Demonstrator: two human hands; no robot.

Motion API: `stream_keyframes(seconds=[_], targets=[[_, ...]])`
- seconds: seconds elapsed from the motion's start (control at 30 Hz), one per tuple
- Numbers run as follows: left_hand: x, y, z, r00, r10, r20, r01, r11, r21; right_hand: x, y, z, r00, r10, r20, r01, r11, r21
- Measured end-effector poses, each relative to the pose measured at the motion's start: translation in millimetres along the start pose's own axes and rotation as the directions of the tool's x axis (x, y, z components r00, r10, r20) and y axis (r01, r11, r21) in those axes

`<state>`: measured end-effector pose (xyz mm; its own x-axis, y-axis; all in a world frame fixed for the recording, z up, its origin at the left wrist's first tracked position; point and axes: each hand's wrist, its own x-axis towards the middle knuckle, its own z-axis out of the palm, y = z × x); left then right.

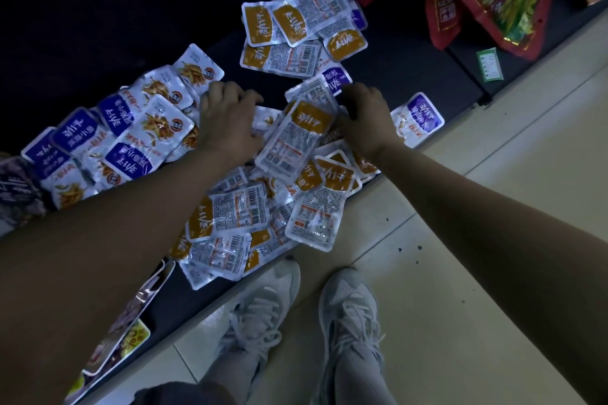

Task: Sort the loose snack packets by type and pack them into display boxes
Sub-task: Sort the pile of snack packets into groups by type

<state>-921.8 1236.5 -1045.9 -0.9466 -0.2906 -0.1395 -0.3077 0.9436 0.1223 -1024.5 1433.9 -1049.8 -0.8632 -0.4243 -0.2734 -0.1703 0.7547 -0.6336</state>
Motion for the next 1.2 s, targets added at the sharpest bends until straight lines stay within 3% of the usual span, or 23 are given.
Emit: stream_keyframes(seconds=[0.13, 0.2, 0.3, 0.4, 0.53, 0.73, 0.77, 0.8, 0.87, 0.93, 1.0, 1.07, 1.2], targets=[[0.2, -16.0, -1.3, 0.992, -0.127, -0.028, 0.117, 0.968, -0.221, -11.7, -20.2, 2.4, 0.973, -0.221, -0.058, 0.226, 0.97, 0.093], [-3.1, -19.8, -7.1, 0.987, -0.157, 0.032, 0.155, 0.885, -0.44, -15.6, -30.6, 5.6, 0.93, -0.362, 0.057, 0.365, 0.93, -0.048], [-9.7, -19.1, -16.2, 0.961, -0.244, 0.133, 0.27, 0.702, -0.659, -20.1, -33.3, 15.9, 0.866, -0.393, 0.311, 0.484, 0.815, -0.318], [-14.9, -28.0, -16.8, 0.91, -0.399, 0.109, 0.358, 0.629, -0.69, -27.7, -24.9, 17.1, 0.875, -0.383, 0.296, 0.475, 0.795, -0.377], [-19.0, -39.0, -25.1, 0.824, -0.566, 0.018, 0.36, 0.5, -0.788, -29.8, -20.8, 15.5, 0.889, -0.371, 0.267, 0.454, 0.79, -0.412], [-28.6, -64.4, -22.6, 0.762, -0.647, 0.04, 0.364, 0.376, -0.852, -27.8, -38.4, 25.4, 0.903, -0.367, 0.224, 0.428, 0.817, -0.387], [-33.7, -71.6, -20.1, 0.768, -0.64, 0.016, 0.372, 0.426, -0.825, -28.8, -41.6, 27.5, 0.897, -0.377, 0.233, 0.44, 0.817, -0.372], [-39.9, -77.0, -17.7, 0.788, -0.615, -0.029, 0.393, 0.539, -0.745, -29.8, -44.2, 30.2, 0.887, -0.393, 0.244, 0.459, 0.813, -0.359], [-52.4, -83.5, -14.5, 0.842, -0.518, -0.153, 0.395, 0.783, -0.48, -32.1, -48.7, 35.7, 0.861, -0.429, 0.272, 0.503, 0.795, -0.339], [-63.2, -83.1, -14.8, 0.909, -0.356, -0.216, 0.309, 0.925, -0.222, -33.9, -52.7, 40.1, 0.834, -0.447, 0.324, 0.543, 0.768, -0.34], [-71.7, -81.6, -13.8, 0.972, -0.17, -0.163, 0.171, 0.985, -0.006, -35.7, -53.4, 43.5, 0.818, -0.44, 0.37, 0.564, 0.74, -0.368], [-77.4, -81.7, -7.2, 0.995, -0.078, -0.06, 0.087, 0.98, 0.178, -37.4, -51.5, 46.3, 0.818, -0.425, 0.389, 0.565, 0.721, -0.401], [-74.8, -83.6, -5.8, 0.99, -0.14, 0.005, 0.133, 0.947, 0.292, -38.0, -48.3, 48.2, 0.821, -0.412, 0.395, 0.555, 0.736, -0.388]])
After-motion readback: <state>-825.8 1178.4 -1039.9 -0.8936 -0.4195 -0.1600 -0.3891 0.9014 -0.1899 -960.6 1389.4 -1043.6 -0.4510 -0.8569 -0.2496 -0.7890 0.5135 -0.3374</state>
